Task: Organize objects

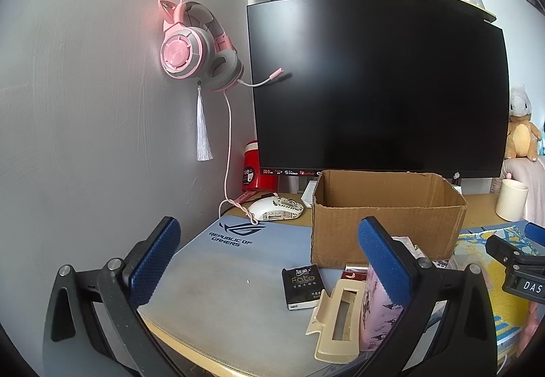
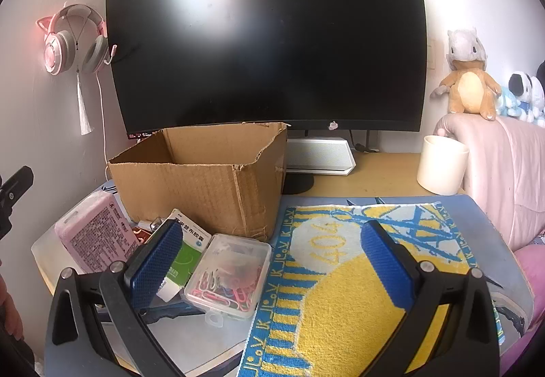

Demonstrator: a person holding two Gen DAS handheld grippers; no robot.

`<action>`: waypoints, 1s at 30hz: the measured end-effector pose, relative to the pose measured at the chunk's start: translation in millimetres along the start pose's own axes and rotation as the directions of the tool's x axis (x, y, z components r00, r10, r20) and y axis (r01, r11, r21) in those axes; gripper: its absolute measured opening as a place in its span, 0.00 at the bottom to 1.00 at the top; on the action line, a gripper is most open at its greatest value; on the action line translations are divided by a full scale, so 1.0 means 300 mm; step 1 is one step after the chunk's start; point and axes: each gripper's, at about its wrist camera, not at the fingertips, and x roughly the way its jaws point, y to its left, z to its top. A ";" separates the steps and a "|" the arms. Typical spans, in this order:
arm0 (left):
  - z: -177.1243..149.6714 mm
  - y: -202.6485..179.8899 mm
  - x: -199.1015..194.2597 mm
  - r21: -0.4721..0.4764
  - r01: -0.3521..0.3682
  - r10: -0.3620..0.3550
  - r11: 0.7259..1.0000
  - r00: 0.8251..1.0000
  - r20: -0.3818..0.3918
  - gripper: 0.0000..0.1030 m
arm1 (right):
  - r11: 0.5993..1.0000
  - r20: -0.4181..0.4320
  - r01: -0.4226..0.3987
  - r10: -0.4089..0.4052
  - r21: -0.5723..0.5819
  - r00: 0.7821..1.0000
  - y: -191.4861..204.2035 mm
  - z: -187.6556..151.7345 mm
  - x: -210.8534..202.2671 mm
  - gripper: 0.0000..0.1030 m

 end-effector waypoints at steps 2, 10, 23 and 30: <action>0.001 -0.001 0.000 -0.001 -0.001 0.001 1.000 1.000 0.002 1.00 | 1.000 0.001 0.001 -0.001 -0.005 1.000 0.003 -0.001 0.000 1.00; 0.001 -0.002 -0.003 0.002 -0.015 0.015 1.000 1.000 0.008 1.00 | 1.000 -0.004 0.000 0.000 -0.012 1.000 0.006 -0.003 0.001 1.00; -0.002 -0.007 -0.009 0.007 -0.018 0.018 1.000 1.000 0.019 1.00 | 1.000 -0.004 0.000 0.000 -0.006 1.000 0.006 -0.003 0.002 1.00; -0.004 -0.010 -0.008 0.008 -0.018 0.018 1.000 1.000 0.016 1.00 | 1.000 -0.006 0.000 0.000 -0.005 1.000 0.002 -0.003 0.004 1.00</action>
